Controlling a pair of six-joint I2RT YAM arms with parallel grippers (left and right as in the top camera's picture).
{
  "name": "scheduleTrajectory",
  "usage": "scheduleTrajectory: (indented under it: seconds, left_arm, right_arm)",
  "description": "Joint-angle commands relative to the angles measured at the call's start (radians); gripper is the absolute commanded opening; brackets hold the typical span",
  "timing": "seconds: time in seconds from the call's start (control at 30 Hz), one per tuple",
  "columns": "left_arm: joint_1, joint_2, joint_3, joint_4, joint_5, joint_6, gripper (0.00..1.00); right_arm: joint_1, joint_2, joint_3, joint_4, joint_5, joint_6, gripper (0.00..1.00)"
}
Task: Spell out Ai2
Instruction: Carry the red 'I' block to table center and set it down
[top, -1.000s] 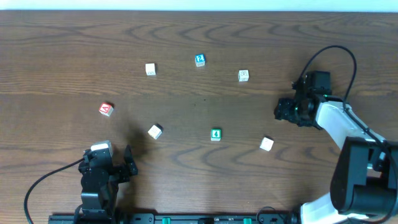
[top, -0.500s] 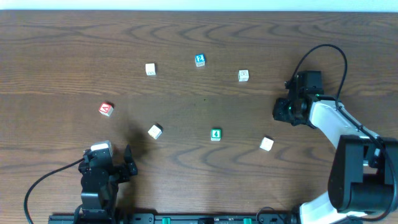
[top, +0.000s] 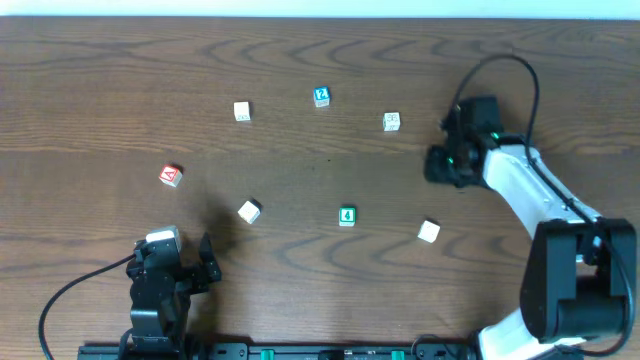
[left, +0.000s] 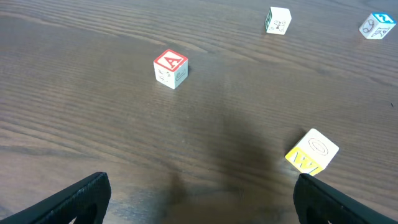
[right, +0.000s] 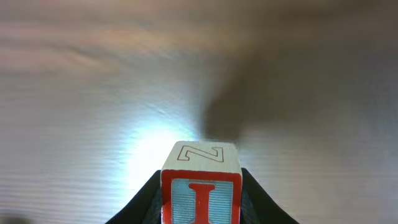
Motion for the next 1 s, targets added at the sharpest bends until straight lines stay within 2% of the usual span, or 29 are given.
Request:
scheduleTrajectory:
  seconds: [0.0,0.17,0.37,0.57,0.97]
  left_arm:
    - [0.007,-0.006,-0.01,0.001,-0.003,-0.011,0.95]
    - [0.006,-0.006,-0.01,0.001,-0.003,-0.011,0.95]
    - [0.007,-0.006,-0.01,0.001,-0.003,-0.011,0.95]
    - [0.007,-0.006,-0.01,0.001,-0.003,-0.011,0.95]
    - [0.006,-0.006,-0.01,0.001,-0.003,-0.011,0.95]
  right_arm:
    - [0.109,0.001,0.138,-0.033,0.085,0.061,0.01]
    - [0.288,0.058,0.322,-0.112,0.18,0.147,0.02]
    - [0.463,0.298,0.591,-0.336,0.243,0.311,0.02]
    - [0.541,0.376,0.617,-0.311,0.293,0.372,0.02]
    - [0.546,0.46,0.616,-0.269,0.282,0.443,0.02]
